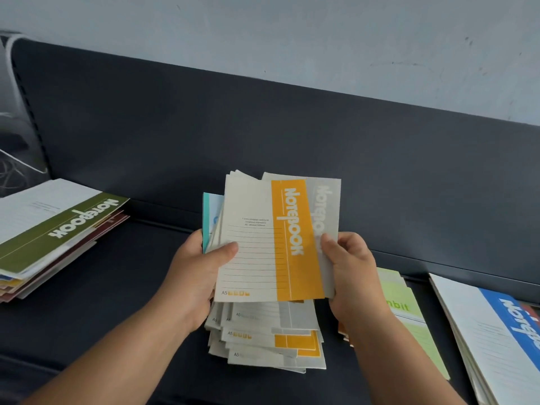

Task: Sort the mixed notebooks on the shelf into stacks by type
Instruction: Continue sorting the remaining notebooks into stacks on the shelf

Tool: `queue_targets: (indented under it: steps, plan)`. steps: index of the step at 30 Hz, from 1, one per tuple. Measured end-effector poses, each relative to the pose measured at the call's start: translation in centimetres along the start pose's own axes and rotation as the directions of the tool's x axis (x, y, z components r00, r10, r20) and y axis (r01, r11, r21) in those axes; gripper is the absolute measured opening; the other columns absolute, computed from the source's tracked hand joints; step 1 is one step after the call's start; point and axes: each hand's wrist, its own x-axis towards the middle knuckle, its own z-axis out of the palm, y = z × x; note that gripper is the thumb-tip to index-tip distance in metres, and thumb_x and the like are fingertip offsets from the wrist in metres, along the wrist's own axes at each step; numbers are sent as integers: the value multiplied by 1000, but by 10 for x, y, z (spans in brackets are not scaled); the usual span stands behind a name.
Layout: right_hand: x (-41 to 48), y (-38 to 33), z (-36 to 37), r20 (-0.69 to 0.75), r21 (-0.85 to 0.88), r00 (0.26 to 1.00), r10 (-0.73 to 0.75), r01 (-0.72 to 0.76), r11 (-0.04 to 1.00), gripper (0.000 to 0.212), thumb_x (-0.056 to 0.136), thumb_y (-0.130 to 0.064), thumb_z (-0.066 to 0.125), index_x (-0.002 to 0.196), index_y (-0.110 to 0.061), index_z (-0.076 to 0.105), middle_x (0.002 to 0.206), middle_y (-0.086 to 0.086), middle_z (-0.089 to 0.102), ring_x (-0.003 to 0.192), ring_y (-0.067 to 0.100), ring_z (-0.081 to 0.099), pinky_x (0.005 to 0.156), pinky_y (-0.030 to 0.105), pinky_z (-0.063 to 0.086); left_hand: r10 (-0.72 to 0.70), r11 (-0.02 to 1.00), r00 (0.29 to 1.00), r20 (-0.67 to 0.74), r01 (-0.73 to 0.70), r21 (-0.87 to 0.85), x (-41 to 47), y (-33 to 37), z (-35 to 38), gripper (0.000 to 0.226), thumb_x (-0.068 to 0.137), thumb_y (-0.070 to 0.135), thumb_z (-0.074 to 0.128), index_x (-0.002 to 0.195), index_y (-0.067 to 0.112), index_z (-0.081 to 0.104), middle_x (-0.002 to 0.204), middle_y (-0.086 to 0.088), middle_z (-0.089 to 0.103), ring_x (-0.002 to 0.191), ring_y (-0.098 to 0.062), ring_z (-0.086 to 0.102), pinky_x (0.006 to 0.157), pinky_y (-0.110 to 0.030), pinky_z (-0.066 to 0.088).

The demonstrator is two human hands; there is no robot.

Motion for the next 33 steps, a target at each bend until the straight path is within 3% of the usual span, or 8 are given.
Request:
queue_targets:
  steps: [6,10,20,23,27,33]
  plan:
    - [13,-7,-27,-76,36,995,-65,67,997,12,96,-20,60,86,-17,54,85,3,65,73,20,62,68,42,56,22,1000,995,-99,-23,-7,6,3,-15,24,91,6,61,111,20,61,96,-2,75,89,-21,71,60,-35,56]
    - [20,-13,-44,-104,57,990,-90,97,994,5,97,-20,59,94,-23,56,97,-1,64,84,20,63,75,44,58,26,1000,989,-142,-25,9,9,2,-20,25,91,6,61,111,22,60,98,-2,73,89,-22,69,57,-34,56]
    - [31,-23,-60,-128,120,991,-30,46,992,2,96,-23,60,97,-23,58,104,2,67,85,19,64,65,35,53,19,1000,987,-158,-17,12,6,-2,-18,25,90,4,63,107,22,61,95,-1,74,87,-21,70,57,-33,55]
    - [25,-25,-55,-44,120,999,17,-11,993,4,97,-23,59,99,-19,58,97,1,70,83,18,67,61,35,53,20,1000,989,-146,-18,15,5,-2,-17,25,89,4,63,107,22,61,96,-3,73,86,-22,71,57,-33,55]
    - [12,-6,-21,101,36,988,112,-116,993,7,95,-18,61,99,-13,61,97,13,72,84,29,68,77,53,59,15,1000,994,-105,-15,-3,2,-4,-8,25,87,3,65,103,22,62,89,-1,75,76,-18,73,54,-30,56]
    - [8,25,3,199,19,934,297,-307,951,19,93,-23,65,111,-21,58,105,7,72,96,31,70,82,54,58,30,1000,997,-65,-30,-8,0,-4,5,12,92,19,61,103,22,63,90,-1,76,83,-19,74,64,-37,57]
